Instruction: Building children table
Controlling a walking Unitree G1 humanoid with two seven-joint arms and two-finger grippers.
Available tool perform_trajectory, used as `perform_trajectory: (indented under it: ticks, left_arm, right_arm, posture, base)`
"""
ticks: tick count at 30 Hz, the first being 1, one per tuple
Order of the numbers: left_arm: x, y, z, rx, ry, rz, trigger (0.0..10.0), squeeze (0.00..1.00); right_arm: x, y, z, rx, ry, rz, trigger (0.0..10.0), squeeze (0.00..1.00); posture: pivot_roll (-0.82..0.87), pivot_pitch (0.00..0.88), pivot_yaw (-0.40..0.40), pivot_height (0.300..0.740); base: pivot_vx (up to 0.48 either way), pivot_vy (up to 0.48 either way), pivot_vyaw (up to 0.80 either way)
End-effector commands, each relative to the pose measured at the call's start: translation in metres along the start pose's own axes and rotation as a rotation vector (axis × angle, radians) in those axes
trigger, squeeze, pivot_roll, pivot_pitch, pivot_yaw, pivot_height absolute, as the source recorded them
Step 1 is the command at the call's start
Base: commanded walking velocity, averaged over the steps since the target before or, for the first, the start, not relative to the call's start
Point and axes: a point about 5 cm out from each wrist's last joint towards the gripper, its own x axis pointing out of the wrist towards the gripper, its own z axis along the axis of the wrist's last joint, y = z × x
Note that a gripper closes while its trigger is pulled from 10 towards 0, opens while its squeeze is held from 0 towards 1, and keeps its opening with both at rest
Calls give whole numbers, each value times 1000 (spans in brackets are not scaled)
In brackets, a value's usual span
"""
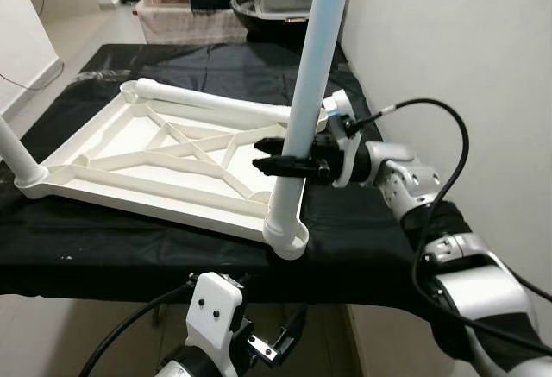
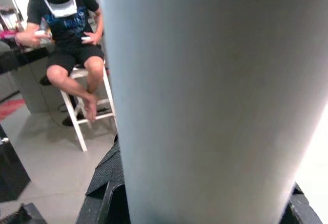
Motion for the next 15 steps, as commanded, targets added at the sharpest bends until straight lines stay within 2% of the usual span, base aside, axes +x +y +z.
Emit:
perform_trajectory:
  ticks: [1,15]
  left_arm:
    - [-3,-2,-1,3,20,1,10000,0]
    - [-5,-3,1,11,23,8,10000,0]
  right_arm:
    - [-2,-1,0,-12,16,12,10000,0]
    - [-2,4,-2,-8,46,122,10000,0]
  posture:
    - [141,217,-36,740]
    - [144,239,-36,740]
  base:
    - [0,0,0]
    - [0,0,0]
